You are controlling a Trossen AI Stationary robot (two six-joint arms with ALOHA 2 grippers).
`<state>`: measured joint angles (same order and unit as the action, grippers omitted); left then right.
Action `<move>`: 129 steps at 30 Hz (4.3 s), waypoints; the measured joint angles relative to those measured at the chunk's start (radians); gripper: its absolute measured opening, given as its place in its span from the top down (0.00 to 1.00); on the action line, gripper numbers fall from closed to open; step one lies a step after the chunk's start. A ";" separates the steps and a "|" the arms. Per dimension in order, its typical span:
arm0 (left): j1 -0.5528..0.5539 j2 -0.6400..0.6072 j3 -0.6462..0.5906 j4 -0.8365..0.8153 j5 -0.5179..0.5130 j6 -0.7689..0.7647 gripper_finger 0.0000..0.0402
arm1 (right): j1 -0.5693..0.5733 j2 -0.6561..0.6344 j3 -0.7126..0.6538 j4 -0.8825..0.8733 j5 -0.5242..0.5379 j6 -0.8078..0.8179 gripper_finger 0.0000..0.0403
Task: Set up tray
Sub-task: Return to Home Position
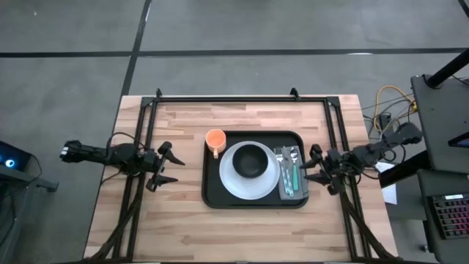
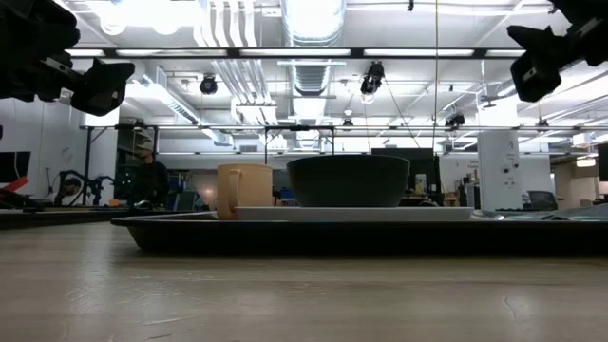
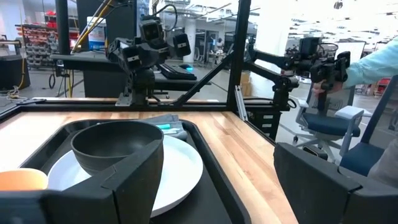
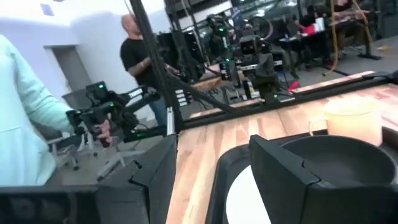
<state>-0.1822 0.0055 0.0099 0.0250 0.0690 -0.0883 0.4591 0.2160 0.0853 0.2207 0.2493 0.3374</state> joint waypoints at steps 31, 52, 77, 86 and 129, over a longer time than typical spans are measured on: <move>0.000 0.000 0.001 -0.007 -0.002 0.031 0.29 | 0.002 -0.216 -0.076 -0.114 -0.101 -0.100 0.54; 0.000 0.113 0.001 -0.013 -0.045 0.000 0.29 | 0.002 -0.208 -0.076 -0.210 -0.226 0.026 0.54; 0.000 0.114 0.001 -0.010 -0.045 0.000 0.29 | 0.002 -0.206 -0.076 -0.209 -0.224 0.002 0.54; 0.000 0.114 0.001 -0.010 -0.045 0.000 0.29 | 0.002 -0.206 -0.076 -0.209 -0.224 0.001 0.54; 0.000 0.114 0.001 -0.010 -0.046 -0.001 0.29 | 0.001 -0.206 -0.076 -0.209 -0.223 0.001 0.54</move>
<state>-0.1820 0.1192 0.0109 0.0154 0.0231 -0.0891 0.4603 0.0101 0.0097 0.0116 0.0259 0.3386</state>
